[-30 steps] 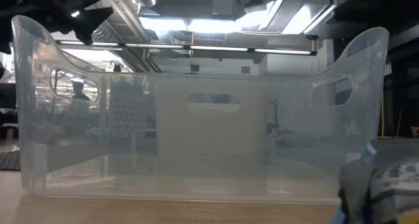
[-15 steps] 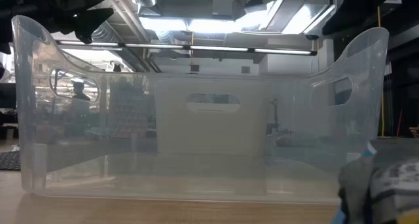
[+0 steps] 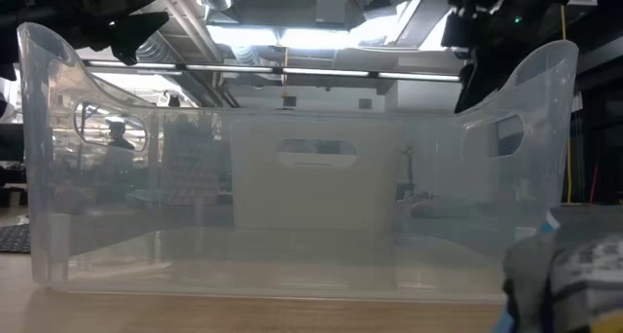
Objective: Pick and place Granola Bars by type
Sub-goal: Put the top right red granola bar into the gray bin
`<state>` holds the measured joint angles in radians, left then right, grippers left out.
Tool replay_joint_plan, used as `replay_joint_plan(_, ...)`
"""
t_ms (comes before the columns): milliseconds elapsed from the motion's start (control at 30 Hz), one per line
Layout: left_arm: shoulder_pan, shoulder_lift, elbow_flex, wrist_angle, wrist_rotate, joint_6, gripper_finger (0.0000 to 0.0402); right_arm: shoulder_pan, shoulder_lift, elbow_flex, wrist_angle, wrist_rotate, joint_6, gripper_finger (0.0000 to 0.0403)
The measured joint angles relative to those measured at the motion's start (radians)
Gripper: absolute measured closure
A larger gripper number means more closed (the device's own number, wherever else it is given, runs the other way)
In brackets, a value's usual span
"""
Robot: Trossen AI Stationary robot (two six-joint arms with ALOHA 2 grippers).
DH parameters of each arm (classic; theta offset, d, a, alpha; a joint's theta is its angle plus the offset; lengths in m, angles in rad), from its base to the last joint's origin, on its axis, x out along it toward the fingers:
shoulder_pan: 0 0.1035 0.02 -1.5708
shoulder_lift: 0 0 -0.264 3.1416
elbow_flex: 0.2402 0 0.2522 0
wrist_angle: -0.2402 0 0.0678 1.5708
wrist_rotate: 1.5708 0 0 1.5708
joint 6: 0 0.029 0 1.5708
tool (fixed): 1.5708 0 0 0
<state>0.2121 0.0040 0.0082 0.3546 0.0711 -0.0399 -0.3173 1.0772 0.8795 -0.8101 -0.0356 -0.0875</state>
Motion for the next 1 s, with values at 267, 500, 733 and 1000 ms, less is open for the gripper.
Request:
replay_joint_plan(267,0.0,0.0,0.0,0.0,0.0,-0.015,0.0184,-0.003,0.138,0.0,0.026,0.033,-0.084,0.008)
replay_joint_plan(500,0.0,0.0,0.0,0.0,0.0,-0.028,0.0183,-0.033,0.335,0.0,0.102,0.04,-0.134,0.0085)
replay_joint_plan(733,0.0,0.0,0.0,0.0,0.0,-0.027,0.0185,-0.062,0.475,0.0,0.196,0.042,-0.179,0.0086)
replay_joint_plan(1000,0.0,0.0,0.0,0.0,0.0,-0.026,0.0184,-0.073,0.536,0.0,0.251,0.037,-0.205,0.0086)
